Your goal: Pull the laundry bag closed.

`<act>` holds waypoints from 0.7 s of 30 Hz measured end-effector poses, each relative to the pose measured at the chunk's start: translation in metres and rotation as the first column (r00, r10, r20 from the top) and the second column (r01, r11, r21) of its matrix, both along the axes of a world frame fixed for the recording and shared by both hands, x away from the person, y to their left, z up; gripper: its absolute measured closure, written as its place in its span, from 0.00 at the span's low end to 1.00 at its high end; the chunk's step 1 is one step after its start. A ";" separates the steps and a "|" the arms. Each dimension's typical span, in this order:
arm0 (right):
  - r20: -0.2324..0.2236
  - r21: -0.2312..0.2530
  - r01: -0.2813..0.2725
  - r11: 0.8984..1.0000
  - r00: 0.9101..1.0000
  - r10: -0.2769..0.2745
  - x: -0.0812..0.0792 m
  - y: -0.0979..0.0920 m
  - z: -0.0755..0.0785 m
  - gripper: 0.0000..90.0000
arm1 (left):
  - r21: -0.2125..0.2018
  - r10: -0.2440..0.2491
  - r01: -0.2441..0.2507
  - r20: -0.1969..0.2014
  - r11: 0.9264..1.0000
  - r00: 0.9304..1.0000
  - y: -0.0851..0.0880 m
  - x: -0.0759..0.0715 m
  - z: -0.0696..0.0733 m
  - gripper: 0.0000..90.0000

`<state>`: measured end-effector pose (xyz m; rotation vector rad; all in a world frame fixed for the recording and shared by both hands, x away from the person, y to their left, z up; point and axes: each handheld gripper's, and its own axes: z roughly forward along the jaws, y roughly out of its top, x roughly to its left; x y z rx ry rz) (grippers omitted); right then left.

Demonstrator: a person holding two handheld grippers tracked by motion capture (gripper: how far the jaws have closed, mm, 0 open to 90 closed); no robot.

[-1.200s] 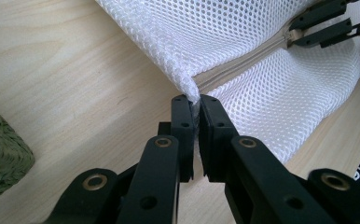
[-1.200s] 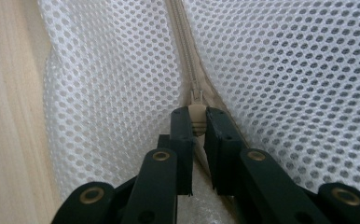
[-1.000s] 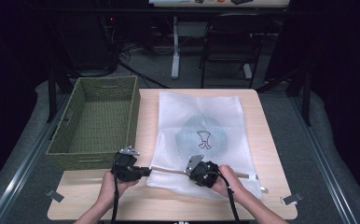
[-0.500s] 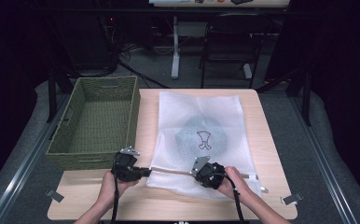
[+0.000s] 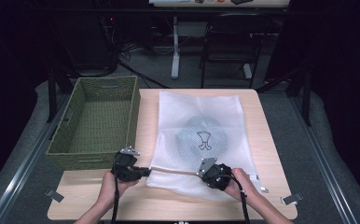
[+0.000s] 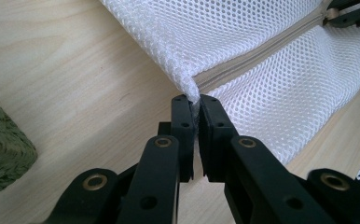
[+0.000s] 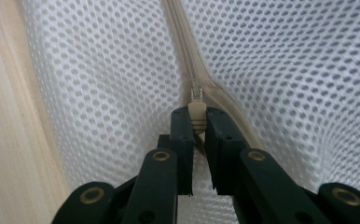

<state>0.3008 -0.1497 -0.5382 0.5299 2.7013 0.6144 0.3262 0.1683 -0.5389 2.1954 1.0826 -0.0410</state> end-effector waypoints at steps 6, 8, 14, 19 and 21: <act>0.006 -0.022 0.013 1.000 1.000 -0.013 0.000 -0.009 -0.002 0.91 | 0.005 0.010 -0.010 -0.001 1.000 1.000 0.002 0.001 0.000 0.95; 0.007 -0.029 0.023 0.999 1.000 -0.023 -0.001 -0.013 -0.002 0.91 | 0.007 0.012 -0.012 -0.001 1.000 1.000 0.003 0.002 0.000 0.95; 0.017 -0.040 0.050 0.998 0.999 -0.049 -0.002 -0.030 -0.001 0.91 | 0.008 0.014 -0.014 -0.006 1.000 1.000 0.003 0.002 -0.001 0.95; 0.023 -0.050 0.070 0.996 0.997 -0.068 -0.004 -0.039 -0.001 0.91 | 0.009 0.009 -0.009 -0.006 1.000 1.000 0.003 0.001 -0.001 0.95; 0.024 -0.058 0.087 0.994 0.996 -0.086 -0.005 -0.044 -0.002 0.91 | 0.008 0.013 -0.013 -0.005 1.000 1.000 0.003 0.001 -0.001 0.95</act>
